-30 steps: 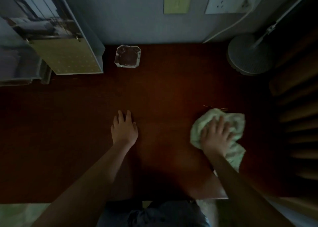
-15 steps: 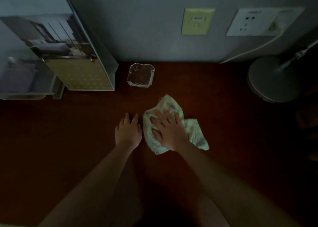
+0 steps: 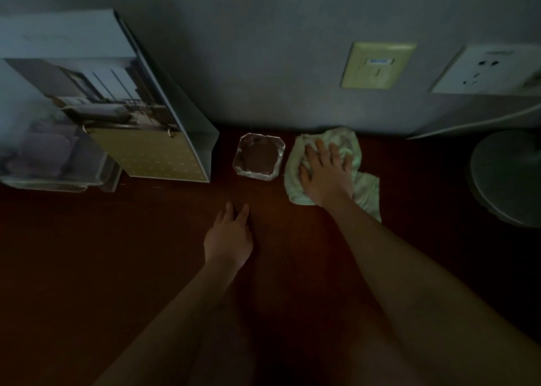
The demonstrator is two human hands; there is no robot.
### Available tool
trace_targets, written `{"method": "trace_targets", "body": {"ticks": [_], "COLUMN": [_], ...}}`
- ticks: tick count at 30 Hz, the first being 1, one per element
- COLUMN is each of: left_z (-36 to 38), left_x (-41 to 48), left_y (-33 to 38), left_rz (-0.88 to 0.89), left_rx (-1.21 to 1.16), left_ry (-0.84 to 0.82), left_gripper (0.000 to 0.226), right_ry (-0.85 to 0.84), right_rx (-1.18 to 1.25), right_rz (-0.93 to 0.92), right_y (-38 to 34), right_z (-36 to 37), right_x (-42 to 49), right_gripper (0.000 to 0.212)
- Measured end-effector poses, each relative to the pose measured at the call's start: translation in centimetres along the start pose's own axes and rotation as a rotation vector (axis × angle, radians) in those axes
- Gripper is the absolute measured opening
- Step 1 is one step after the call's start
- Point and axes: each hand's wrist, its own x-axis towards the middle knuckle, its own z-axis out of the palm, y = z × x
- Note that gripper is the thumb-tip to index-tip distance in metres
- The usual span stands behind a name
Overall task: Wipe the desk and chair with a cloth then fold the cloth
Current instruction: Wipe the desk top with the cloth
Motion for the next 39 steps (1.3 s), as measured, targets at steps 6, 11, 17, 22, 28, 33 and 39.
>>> {"method": "trace_targets", "body": {"ticks": [6, 11, 17, 22, 28, 33, 39], "left_z": [0.1, -0.1, 0.1, -0.3, -0.6, -0.3, -0.2], "left_x": [-0.1, -0.1, -0.2, -1.0, -2.1, -2.1, -2.8], "left_y": [-0.1, 0.2, -0.4, -2.1, -3.7, -3.3, -2.3], "left_rz": [0.010, -0.011, 0.008, 0.003, -0.102, -0.139, -0.148], "left_rx": [0.053, 0.025, 0.010, -0.032, 0.026, 0.012, 0.053], "left_ry": [-0.036, -0.077, -0.088, 0.019, 0.060, 0.005, -0.052], "left_gripper": [0.062, 0.067, 0.077, 0.063, 0.056, 0.057, 0.059], "right_ry": [0.004, 0.048, -0.020, -0.015, -0.018, 0.014, 0.074], "right_rx": [-0.066, -0.103, -0.081, -0.054, -0.004, -0.010, -0.001], "right_rz": [-0.069, -0.319, -0.580, -0.578, -0.332, -0.307, -0.152], "right_y": [0.1, -2.0, -6.8, -7.0, -7.9, -7.8, -4.3], "right_z": [0.7, 3.4, 7.0, 6.3, 4.7, 4.6, 4.8], "right_x": [-2.1, -10.6, -19.4, -16.9, -9.6, -9.3, -13.6], "right_gripper": [0.065, 0.057, 0.051, 0.054, 0.056, 0.057, 0.058]}}
